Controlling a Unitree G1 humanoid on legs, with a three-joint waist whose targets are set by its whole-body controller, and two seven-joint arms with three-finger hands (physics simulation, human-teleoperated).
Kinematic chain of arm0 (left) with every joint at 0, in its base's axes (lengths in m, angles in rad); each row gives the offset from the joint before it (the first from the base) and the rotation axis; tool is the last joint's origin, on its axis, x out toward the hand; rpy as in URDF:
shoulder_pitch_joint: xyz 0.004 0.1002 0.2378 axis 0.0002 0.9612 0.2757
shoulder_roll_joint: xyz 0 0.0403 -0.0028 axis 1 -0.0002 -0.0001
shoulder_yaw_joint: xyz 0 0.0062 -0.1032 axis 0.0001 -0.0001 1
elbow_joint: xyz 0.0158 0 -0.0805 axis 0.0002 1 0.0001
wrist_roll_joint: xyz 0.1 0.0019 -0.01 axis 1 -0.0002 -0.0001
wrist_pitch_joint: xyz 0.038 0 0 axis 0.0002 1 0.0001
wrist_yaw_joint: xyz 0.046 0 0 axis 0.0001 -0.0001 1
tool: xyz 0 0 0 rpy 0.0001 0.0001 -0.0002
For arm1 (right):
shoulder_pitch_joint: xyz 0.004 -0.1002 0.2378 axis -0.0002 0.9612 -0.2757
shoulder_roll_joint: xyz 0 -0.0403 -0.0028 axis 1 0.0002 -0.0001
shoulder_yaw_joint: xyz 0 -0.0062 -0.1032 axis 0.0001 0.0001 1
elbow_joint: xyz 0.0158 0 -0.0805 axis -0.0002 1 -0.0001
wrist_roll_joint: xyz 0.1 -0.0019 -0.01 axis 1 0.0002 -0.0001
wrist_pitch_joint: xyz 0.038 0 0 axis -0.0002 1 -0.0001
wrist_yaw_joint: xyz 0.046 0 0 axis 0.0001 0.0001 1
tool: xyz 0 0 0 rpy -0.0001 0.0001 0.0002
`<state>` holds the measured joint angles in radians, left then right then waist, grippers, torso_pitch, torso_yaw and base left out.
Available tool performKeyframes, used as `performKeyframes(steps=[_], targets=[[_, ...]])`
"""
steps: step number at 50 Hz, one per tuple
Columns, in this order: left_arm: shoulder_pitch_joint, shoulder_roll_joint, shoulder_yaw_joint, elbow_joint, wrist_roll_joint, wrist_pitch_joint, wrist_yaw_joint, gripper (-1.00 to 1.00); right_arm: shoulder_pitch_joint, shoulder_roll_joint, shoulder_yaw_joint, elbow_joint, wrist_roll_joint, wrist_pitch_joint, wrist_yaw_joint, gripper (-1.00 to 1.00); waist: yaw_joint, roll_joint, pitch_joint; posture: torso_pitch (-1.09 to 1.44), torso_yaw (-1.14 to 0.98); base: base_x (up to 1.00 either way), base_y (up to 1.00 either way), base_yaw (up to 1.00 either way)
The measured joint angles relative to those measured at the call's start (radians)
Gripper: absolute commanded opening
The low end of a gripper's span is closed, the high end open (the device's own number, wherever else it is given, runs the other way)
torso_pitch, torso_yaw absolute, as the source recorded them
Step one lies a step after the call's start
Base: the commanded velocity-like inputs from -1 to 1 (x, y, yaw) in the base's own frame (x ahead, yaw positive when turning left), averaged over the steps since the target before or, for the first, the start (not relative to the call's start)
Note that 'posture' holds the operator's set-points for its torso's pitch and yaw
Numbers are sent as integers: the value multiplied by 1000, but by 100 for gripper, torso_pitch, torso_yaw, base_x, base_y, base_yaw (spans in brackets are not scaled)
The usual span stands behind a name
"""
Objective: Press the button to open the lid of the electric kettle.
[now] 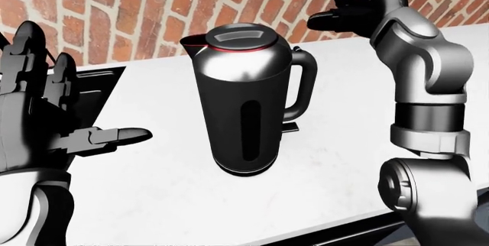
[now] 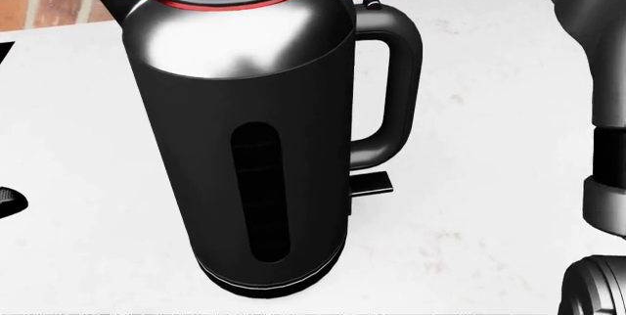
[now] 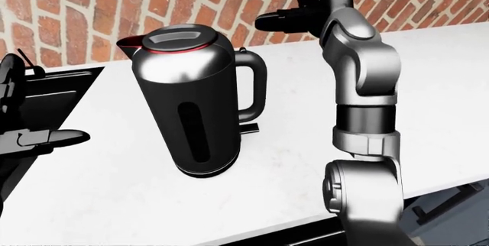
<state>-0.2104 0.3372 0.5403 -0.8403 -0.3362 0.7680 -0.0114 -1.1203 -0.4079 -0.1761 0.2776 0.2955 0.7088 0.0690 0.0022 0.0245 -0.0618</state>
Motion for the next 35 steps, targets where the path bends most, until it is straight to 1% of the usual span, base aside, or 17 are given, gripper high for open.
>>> performKeyframes(steps=[3, 10, 15, 23, 28, 35], targets=[[-3, 3, 0, -3, -2, 4, 4, 100, 18, 3, 0, -29, 0, 25, -2, 100, 0, 1, 2, -15, 0, 0, 0, 0], [0, 4, -1, 0, -6, 0, 5, 100, 59, 32, 15, -30, -18, 11, 8, 100, 0, 3, 3, -15, 0, 0, 0, 0], [0, 3, -2, 1, -6, 0, 5, 100, 78, 46, 14, -64, -21, 30, 8, 100, 1, 5, 4, -15, 0, 0, 0, 0], [3, 0, -2, 0, -5, -1, 2, 100, 49, 42, -10, -88, 47, 88, 2, 100, -1, 5, 0, -15, 0, 0, 0, 0], [4, 1, 1, -3, -6, -1, 2, 100, 42, 33, -3, -84, 75, 94, -5, 100, -3, 4, -3, -15, 0, 0, 0, 0], [2, 2, 1, -1, -7, 0, 3, 100, 54, 43, 11, -91, 74, 98, -7, 100, -3, 6, -1, -15, 0, 0, 0, 0]])
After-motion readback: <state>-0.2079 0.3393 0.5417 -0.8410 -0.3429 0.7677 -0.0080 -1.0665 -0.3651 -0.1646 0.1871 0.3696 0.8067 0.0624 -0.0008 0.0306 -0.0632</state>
